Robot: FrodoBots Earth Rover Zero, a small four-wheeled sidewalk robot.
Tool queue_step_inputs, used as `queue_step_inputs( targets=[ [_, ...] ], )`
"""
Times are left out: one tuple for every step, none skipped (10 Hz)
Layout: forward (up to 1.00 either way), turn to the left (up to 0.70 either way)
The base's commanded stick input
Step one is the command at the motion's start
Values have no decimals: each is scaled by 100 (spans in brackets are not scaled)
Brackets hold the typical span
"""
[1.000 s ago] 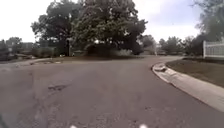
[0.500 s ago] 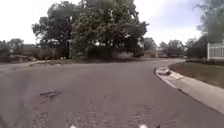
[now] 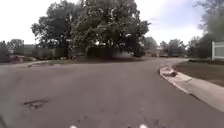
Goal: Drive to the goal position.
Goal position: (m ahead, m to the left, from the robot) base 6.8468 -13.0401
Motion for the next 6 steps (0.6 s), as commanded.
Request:
queue_step_inputs(
  targets=[
    [70,0],
    [70,0],
    [70,0],
    [70,0],
    [70,0],
    [70,0]
  ],
)
